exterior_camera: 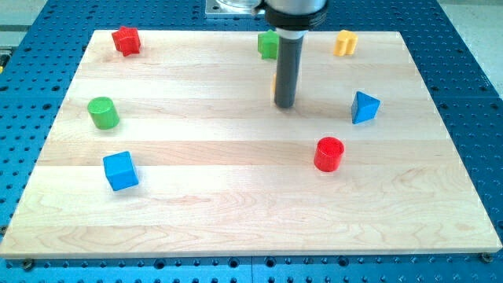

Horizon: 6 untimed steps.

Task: Place the triangle and hexagon parallel to each other

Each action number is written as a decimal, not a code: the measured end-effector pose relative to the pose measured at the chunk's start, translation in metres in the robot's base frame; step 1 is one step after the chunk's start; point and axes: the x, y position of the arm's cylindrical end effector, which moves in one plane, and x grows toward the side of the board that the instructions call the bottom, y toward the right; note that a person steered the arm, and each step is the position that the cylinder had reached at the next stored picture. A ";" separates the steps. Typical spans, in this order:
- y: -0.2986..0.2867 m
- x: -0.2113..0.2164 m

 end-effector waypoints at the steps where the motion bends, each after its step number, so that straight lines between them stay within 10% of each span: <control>1: 0.031 -0.025; 6: 0.013 -0.054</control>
